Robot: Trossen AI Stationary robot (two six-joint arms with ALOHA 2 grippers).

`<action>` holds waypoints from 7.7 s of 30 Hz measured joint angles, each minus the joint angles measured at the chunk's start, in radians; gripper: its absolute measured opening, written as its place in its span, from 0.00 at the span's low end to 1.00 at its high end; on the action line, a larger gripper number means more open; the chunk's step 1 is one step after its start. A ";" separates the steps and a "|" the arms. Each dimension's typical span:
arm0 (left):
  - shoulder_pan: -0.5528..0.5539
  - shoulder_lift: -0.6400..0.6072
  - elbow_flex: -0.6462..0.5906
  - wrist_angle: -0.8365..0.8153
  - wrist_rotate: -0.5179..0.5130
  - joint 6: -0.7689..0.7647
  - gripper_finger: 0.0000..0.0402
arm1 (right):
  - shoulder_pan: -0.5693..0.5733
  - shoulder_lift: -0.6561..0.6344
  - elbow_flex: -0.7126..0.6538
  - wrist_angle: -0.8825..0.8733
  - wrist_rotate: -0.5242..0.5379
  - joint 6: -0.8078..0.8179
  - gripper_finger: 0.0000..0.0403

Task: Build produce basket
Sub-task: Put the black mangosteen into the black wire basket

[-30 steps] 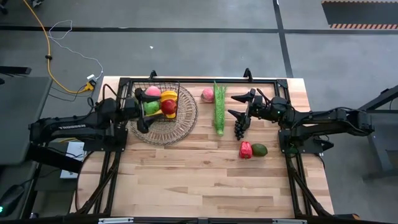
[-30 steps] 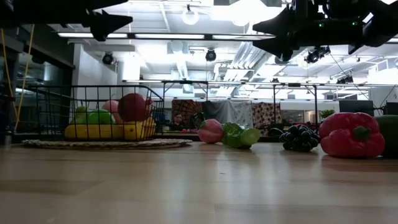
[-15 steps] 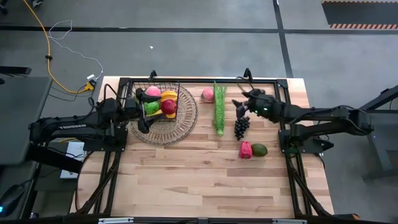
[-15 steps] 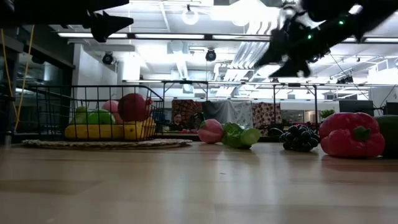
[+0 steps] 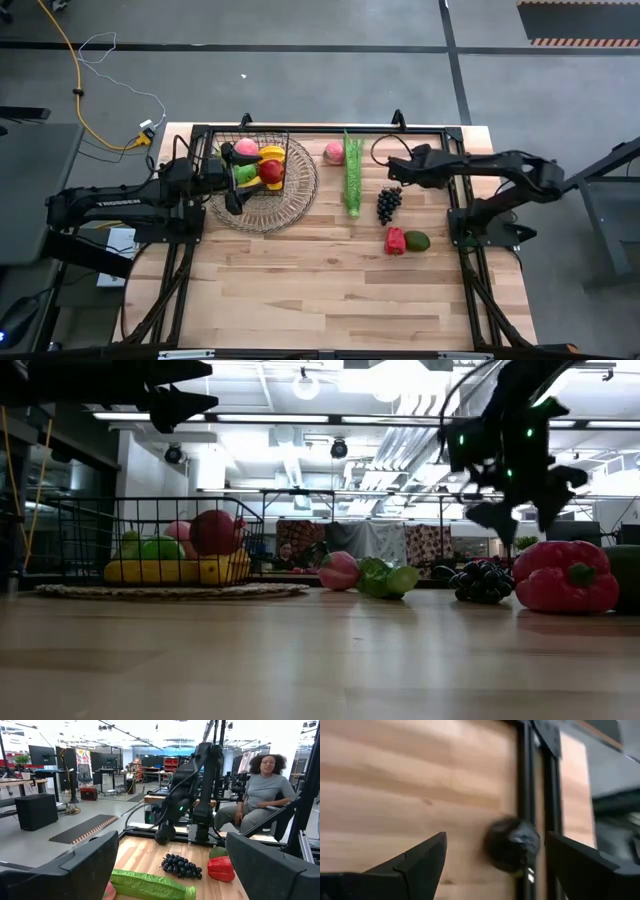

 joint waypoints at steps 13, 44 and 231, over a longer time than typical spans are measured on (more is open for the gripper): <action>0.000 0.000 0.000 0.000 0.000 0.000 0.88 | -0.135 0.109 -0.080 -0.012 -0.042 -0.028 0.80; 0.000 0.000 0.000 0.000 0.000 -0.002 0.88 | -0.223 0.108 -0.144 0.148 -0.034 -0.088 0.67; -0.183 0.787 0.197 0.448 0.072 0.131 0.55 | 0.348 0.202 0.010 1.828 -0.852 -1.161 0.59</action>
